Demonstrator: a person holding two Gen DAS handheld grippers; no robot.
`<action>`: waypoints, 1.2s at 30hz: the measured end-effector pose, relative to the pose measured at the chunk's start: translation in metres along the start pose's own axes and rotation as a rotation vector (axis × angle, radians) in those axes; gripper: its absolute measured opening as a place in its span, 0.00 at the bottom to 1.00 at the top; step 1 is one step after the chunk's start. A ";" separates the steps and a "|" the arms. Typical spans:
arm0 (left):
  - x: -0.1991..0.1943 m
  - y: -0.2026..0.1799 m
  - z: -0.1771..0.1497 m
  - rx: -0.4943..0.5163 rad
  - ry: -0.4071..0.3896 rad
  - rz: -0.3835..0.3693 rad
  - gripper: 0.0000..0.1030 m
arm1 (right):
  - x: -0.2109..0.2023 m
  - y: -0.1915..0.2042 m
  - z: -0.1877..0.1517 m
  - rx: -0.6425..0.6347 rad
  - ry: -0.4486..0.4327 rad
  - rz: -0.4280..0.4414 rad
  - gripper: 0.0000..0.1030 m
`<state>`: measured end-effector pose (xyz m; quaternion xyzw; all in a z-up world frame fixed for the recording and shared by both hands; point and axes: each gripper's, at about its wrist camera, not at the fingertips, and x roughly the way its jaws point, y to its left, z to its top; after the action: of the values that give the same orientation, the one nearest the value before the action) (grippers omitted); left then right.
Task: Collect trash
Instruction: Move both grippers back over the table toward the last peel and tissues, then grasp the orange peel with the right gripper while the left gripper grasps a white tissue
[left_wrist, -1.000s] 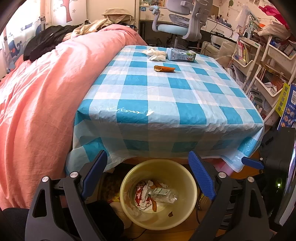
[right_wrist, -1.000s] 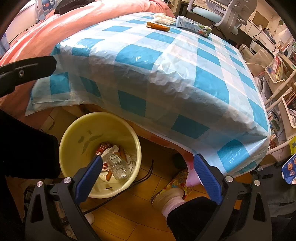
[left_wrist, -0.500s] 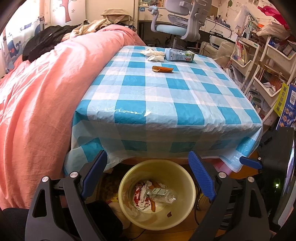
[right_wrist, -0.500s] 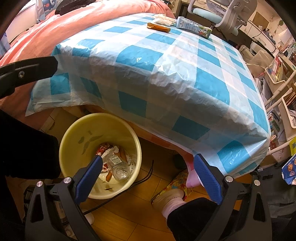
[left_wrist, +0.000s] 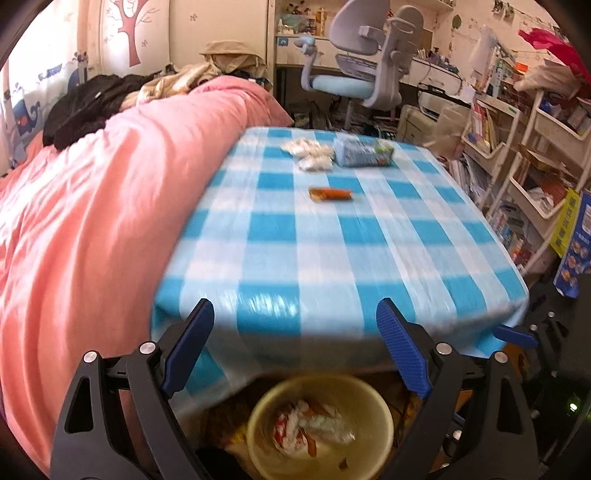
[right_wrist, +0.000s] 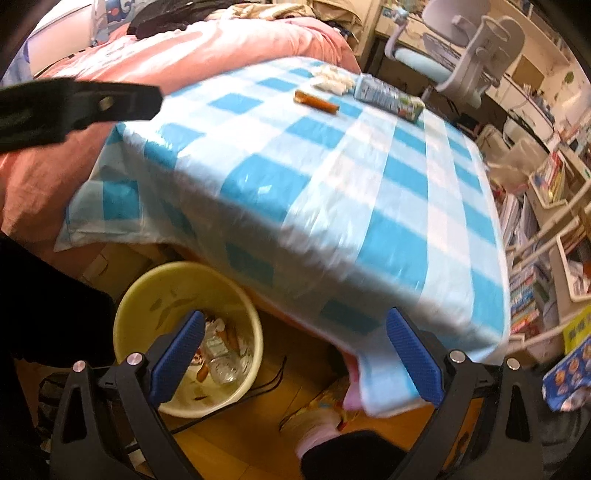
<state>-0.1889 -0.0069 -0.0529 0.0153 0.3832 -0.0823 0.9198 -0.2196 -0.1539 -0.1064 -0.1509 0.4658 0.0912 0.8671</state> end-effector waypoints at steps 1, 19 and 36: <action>0.004 0.002 0.008 -0.002 -0.006 0.005 0.83 | -0.001 -0.003 0.006 -0.014 -0.022 0.007 0.92; 0.131 0.006 0.136 0.059 0.022 -0.052 0.83 | 0.060 -0.046 0.124 -0.179 -0.252 0.134 0.92; 0.219 0.020 0.180 0.146 0.111 -0.069 0.83 | 0.122 -0.062 0.189 -0.201 -0.230 0.256 0.74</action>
<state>0.0927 -0.0347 -0.0813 0.0733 0.4268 -0.1408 0.8903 0.0132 -0.1439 -0.0986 -0.1650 0.3676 0.2635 0.8765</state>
